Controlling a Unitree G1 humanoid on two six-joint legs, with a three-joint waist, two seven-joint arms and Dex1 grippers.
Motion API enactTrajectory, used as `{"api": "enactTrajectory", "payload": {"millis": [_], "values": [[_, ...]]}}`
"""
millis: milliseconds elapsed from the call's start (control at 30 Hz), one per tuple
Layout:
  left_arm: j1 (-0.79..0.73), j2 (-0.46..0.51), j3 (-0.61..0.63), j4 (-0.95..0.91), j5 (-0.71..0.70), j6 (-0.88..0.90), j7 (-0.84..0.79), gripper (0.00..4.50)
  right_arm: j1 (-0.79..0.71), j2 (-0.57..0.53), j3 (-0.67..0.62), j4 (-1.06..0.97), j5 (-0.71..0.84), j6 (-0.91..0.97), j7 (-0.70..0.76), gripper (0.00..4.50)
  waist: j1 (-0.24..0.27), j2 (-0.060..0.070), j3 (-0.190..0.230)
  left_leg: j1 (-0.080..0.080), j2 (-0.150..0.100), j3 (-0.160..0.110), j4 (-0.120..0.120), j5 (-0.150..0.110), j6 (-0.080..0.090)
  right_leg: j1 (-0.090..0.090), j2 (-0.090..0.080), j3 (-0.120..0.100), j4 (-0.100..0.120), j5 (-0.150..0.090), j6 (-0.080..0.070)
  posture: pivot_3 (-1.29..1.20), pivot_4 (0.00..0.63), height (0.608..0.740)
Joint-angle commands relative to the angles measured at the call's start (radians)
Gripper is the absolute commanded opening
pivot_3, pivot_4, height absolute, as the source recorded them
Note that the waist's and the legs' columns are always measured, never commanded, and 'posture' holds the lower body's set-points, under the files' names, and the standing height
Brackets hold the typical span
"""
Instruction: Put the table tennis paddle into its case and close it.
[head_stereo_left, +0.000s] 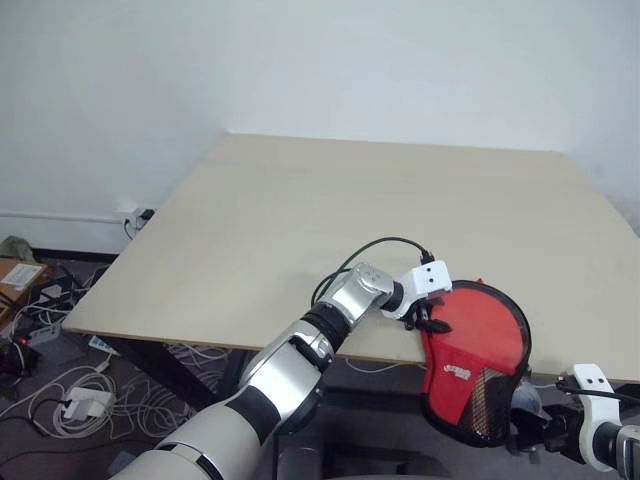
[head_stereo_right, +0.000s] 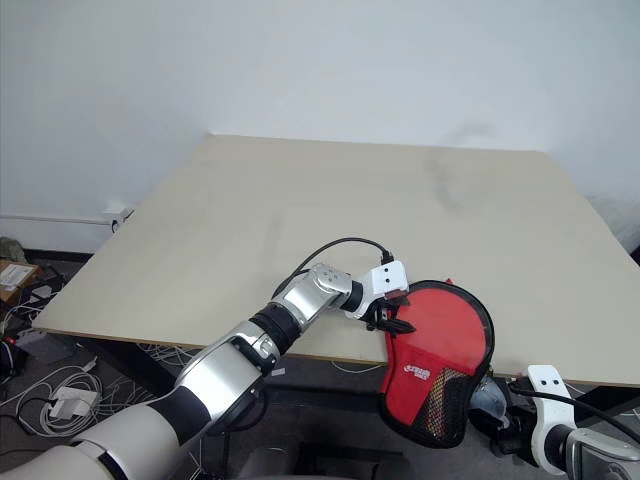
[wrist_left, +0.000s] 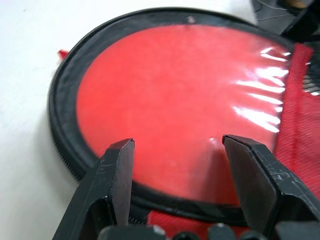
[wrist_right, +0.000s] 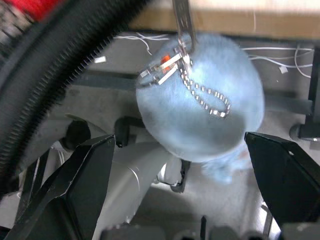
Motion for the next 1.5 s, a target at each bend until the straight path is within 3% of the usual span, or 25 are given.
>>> {"api": "enactTrajectory", "payload": {"millis": [33, 533, 633, 833, 933, 1033, 1233, 1500], "values": [[-0.046, -0.219, 0.013, -0.048, -0.041, 0.0, -0.034, 2.97, -0.027, 0.021, 0.015, 0.017, -0.028, -0.036, -0.03, 4.48, 0.0, 0.0, 0.0, 0.0, 0.0, 0.0, 0.0, 0.0, 0.0, 0.0, 0.0, 0.0, 0.0, 0.0, 0.0, 0.0, 0.0, 0.715], [-0.027, -0.204, -0.007, -0.044, -0.045, 0.009, 0.006, 2.97, -0.18, 0.064, 0.111, 0.177, -0.112, -0.096, -0.082, 4.48, -0.001, 0.003, 0.002, 0.0, -0.003, 0.002, 0.0, 0.001, 0.001, -0.002, 0.0, 0.003, 0.002, 0.0, 0.001, 0.0, 0.0, 0.715], [-0.03, -0.202, -0.005, -0.041, -0.044, 0.011, 0.017, 2.97, -0.188, 0.054, 0.143, 0.199, -0.152, -0.115, -0.094, 3.89, -0.001, 0.003, 0.002, 0.0, -0.005, 0.002, 0.0, 0.001, 0.001, -0.002, 0.0, 0.003, 0.002, 0.0, 0.001, 0.0, 0.0, 0.715], [-0.032, -0.202, -0.013, -0.025, -0.027, 0.008, 0.046, 2.97, -0.189, 0.045, 0.144, 0.22, -0.172, -0.108, -0.091, 1.96, 0.0, 0.003, 0.002, 0.0, -0.006, 0.002, 0.0, 0.001, 0.002, -0.002, -0.001, 0.002, 0.002, 0.0, 0.001, 0.0, 0.0, 0.715], [-0.029, -0.203, -0.02, -0.017, -0.02, 0.01, 0.056, 2.97, -0.134, 0.011, 0.136, 0.155, -0.157, -0.124, -0.039, 1.06, 0.001, 0.003, 0.002, 0.0, -0.007, 0.002, 0.0, 0.001, 0.002, -0.002, -0.001, 0.002, 0.003, 0.0, 0.001, 0.0, 0.0, 0.715], [-0.019, -0.202, -0.032, -0.019, -0.015, 0.02, 0.054, 2.97, -0.046, -0.046, 0.112, 0.062, -0.146, -0.161, 0.031, 0.45, 0.0, 0.003, 0.002, -0.001, -0.007, 0.001, 0.0, 0.001, 0.003, -0.002, -0.002, 0.003, 0.003, 0.0, 0.001, 0.0, 0.0, 0.715], [0.007, -0.2, -0.075, -0.022, 0.005, 0.027, 0.05, 2.97, 0.054, -0.125, 0.048, -0.07, -0.115, -0.192, 0.14, 0.28, 0.0, 0.002, 0.002, 0.0, -0.008, 0.001, 0.001, 0.0, 0.003, -0.001, -0.002, 0.002, 0.003, -0.001, 0.003, 0.0, 0.0, 0.715], [-0.016, -0.22, -0.125, 0.035, 0.047, 0.028, 0.069, 2.97, 0.045, -0.15, 0.062, -0.183, -0.083, -0.128, 0.163, 0.27, 0.001, 0.002, 0.002, 0.0, -0.007, 0.001, 0.001, 0.0, 0.003, -0.001, -0.002, 0.002, 0.003, -0.001, 0.003, 0.0, 0.0, 0.715]]}}
